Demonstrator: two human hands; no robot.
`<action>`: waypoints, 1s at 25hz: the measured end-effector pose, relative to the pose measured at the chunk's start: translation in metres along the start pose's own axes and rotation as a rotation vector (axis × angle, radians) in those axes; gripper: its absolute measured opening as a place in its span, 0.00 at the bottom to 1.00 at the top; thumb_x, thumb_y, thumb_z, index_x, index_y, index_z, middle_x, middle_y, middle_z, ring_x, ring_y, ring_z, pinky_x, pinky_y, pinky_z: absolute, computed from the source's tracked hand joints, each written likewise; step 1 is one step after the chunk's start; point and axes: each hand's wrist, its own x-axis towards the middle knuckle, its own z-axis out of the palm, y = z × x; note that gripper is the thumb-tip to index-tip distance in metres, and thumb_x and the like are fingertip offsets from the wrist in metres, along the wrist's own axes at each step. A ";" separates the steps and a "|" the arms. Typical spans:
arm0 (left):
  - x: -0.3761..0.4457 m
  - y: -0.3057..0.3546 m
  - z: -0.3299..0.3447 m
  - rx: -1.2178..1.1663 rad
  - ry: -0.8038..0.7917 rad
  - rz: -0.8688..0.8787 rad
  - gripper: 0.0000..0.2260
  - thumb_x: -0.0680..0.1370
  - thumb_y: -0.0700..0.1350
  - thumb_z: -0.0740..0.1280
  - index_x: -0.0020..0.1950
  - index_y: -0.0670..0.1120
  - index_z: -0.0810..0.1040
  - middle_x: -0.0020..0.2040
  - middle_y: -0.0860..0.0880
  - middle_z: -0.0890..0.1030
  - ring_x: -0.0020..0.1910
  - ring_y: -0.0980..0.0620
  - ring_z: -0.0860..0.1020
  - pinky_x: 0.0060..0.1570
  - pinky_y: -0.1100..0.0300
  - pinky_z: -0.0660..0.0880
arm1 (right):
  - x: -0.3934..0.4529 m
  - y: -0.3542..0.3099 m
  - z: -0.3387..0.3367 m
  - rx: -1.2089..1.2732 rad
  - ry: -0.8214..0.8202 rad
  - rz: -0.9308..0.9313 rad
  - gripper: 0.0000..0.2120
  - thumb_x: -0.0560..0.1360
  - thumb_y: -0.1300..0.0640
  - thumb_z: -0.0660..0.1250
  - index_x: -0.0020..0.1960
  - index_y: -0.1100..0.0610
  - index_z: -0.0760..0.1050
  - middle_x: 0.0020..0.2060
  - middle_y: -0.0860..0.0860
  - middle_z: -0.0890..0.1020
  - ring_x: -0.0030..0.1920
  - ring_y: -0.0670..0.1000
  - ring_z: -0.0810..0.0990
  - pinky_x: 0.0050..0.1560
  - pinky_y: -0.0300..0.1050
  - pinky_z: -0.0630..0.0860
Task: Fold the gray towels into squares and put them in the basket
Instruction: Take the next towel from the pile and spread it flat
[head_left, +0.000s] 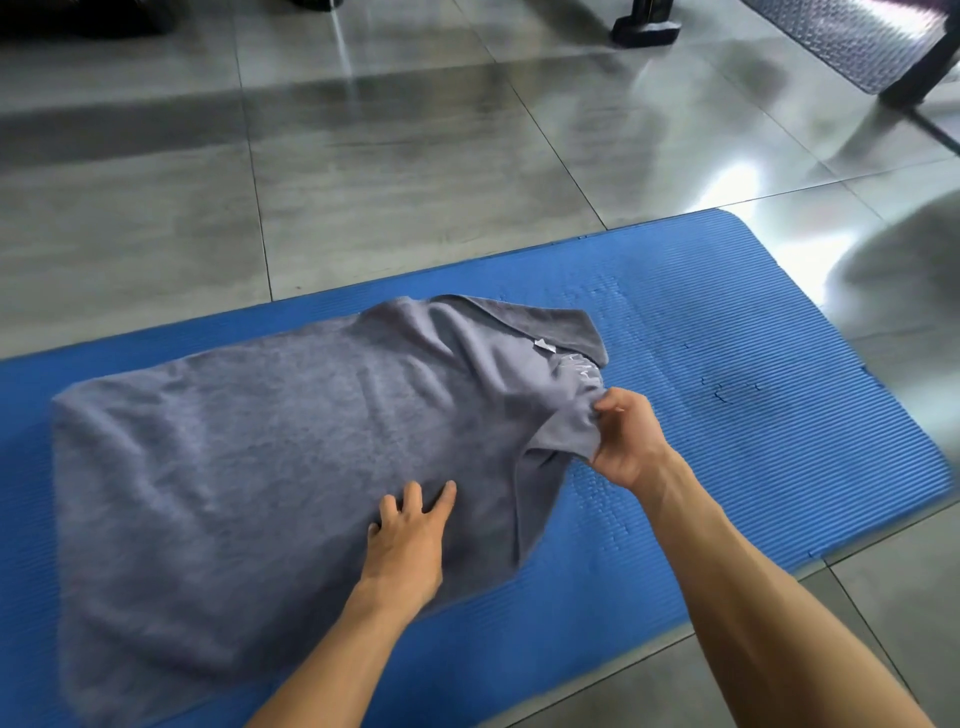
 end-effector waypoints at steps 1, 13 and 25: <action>-0.001 0.000 0.001 0.002 0.003 -0.001 0.42 0.76 0.43 0.70 0.80 0.55 0.45 0.66 0.47 0.57 0.60 0.46 0.62 0.62 0.52 0.71 | 0.001 0.003 -0.003 0.079 -0.030 -0.024 0.14 0.54 0.64 0.67 0.39 0.58 0.73 0.36 0.54 0.79 0.35 0.54 0.79 0.36 0.44 0.79; -0.006 0.001 0.000 -0.011 -0.013 -0.003 0.40 0.77 0.43 0.68 0.79 0.56 0.45 0.65 0.48 0.58 0.60 0.47 0.62 0.63 0.54 0.70 | 0.004 0.015 0.013 -0.453 0.444 -0.284 0.11 0.71 0.65 0.72 0.48 0.54 0.73 0.35 0.51 0.77 0.33 0.47 0.76 0.35 0.42 0.74; -0.007 0.001 -0.003 -0.001 -0.032 0.021 0.37 0.79 0.45 0.65 0.80 0.56 0.45 0.65 0.48 0.59 0.60 0.47 0.62 0.59 0.57 0.71 | -0.045 -0.060 -0.100 -1.353 1.057 -0.483 0.12 0.75 0.59 0.68 0.58 0.57 0.76 0.54 0.61 0.80 0.61 0.62 0.73 0.58 0.53 0.71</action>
